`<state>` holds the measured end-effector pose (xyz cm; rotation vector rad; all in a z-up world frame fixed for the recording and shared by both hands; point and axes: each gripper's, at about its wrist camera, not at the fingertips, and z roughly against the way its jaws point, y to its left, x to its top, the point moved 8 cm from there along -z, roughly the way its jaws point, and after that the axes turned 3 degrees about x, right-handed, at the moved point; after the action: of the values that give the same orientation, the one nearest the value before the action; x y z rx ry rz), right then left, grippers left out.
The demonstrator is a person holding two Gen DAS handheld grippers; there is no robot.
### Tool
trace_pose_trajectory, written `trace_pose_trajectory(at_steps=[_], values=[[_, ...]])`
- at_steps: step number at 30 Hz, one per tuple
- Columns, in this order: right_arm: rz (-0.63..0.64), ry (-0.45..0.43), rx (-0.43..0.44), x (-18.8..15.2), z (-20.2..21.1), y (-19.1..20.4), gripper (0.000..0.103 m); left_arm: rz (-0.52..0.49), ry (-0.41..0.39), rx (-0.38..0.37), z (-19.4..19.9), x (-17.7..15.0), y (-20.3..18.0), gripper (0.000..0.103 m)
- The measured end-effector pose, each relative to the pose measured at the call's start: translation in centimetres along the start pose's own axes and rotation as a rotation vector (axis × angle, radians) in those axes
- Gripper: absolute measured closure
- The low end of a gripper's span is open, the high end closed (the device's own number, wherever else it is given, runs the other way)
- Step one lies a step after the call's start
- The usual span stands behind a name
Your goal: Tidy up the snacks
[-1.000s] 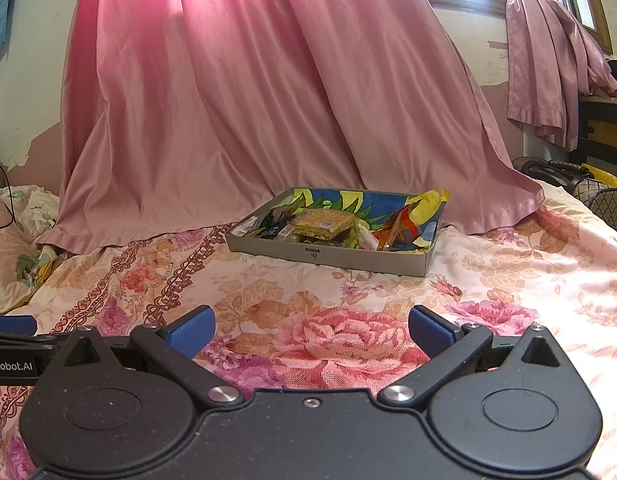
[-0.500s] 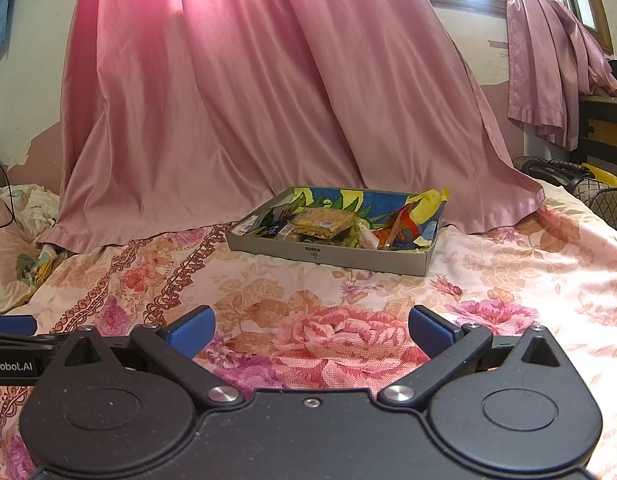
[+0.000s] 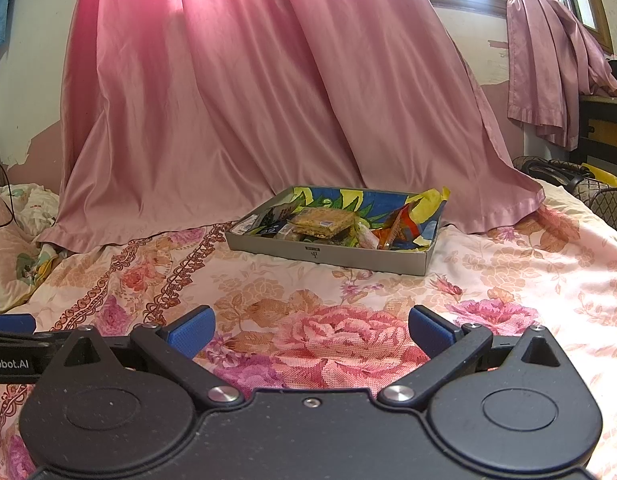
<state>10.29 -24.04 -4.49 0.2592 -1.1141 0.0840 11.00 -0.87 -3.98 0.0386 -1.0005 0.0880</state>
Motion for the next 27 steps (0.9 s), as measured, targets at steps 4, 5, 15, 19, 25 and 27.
trace_pose_trajectory(at_steps=[4,5,15,19,25,27], values=[[0.002,0.003,-0.001,-0.18,-0.05,0.03,0.001,-0.006,-0.021,0.054,0.2,0.35,0.21,0.0],[0.002,0.004,-0.001,-0.27,-0.03,0.02,0.001,-0.006,-0.024,0.052,0.26,0.42,0.21,0.0],[0.003,0.004,-0.002,-0.25,-0.13,0.07,0.001,0.006,-0.026,0.064,0.33,0.67,0.55,0.0],[0.003,0.005,-0.002,-0.26,-0.15,0.07,0.001,0.003,-0.015,0.069,0.11,0.55,0.64,0.0],[0.004,0.006,-0.002,-0.29,-0.16,0.07,0.001,0.003,-0.009,0.072,0.04,0.46,0.74,0.0],[0.004,0.006,-0.002,-0.3,-0.17,0.08,0.001,0.001,-0.013,0.07,0.07,0.49,0.75,0.0]])
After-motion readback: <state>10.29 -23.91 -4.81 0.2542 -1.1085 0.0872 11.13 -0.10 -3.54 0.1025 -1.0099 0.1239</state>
